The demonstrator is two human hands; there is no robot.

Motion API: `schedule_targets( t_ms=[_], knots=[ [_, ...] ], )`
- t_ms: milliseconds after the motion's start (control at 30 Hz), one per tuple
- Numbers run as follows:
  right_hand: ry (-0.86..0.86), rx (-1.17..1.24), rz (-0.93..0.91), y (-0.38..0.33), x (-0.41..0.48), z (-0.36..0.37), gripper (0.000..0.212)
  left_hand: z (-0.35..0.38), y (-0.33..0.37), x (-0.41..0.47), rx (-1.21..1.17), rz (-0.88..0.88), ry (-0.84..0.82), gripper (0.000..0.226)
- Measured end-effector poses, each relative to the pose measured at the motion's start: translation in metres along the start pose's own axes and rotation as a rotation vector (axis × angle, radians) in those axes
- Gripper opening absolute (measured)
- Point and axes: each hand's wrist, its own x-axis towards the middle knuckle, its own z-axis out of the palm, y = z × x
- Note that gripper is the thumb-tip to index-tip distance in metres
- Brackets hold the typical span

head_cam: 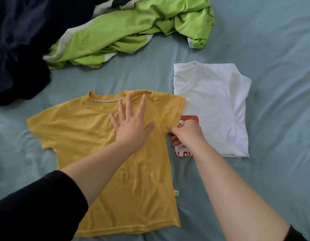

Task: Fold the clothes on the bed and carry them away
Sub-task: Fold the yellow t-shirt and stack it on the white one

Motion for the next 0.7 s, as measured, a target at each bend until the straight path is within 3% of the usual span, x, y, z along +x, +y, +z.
schedule_targets(
  t_ms=[100, 200, 300, 367, 467, 567, 633, 700],
  knots=[
    [0.11, 0.062, -0.053, 0.013, 0.006, -0.001, 0.031, 0.023, -0.013, 0.006, 0.13, -0.018, -0.203, 0.108],
    [0.161, 0.095, -0.083, 0.022, 0.009, 0.0, 0.029, 0.028, -0.014, 0.022, 0.135, -0.029, -0.323, 0.116],
    [0.31, 0.047, -0.196, 0.024, -0.007, 0.004, 0.03, 0.018, -0.019, 0.01, 0.088, 0.065, -0.277, 0.117],
    [0.354, -0.104, -0.375, 0.034, -0.033, 0.011, 0.034, 0.009, -0.026, -0.021, 0.104, 0.168, -0.23, 0.115],
    [0.097, -0.488, -0.739, 0.066, -0.082, 0.033, 0.03, 0.013, -0.042, -0.097, 0.158, 0.273, -0.278, 0.112],
    [-0.115, -0.766, -1.069, 0.106, -0.125, 0.061, 0.023, 0.027, -0.063, -0.18, 0.145, 0.405, -0.336, 0.091],
    [-0.216, -0.954, -1.138, 0.126, -0.14, 0.076, 0.031, 0.035, -0.076, -0.214, 0.179, 0.481, -0.409, 0.077],
    [-0.256, -1.095, -1.066, 0.139, -0.143, 0.088, 0.052, 0.044, -0.086, -0.224, 0.261, 0.521, -0.421, 0.076]
  ],
)
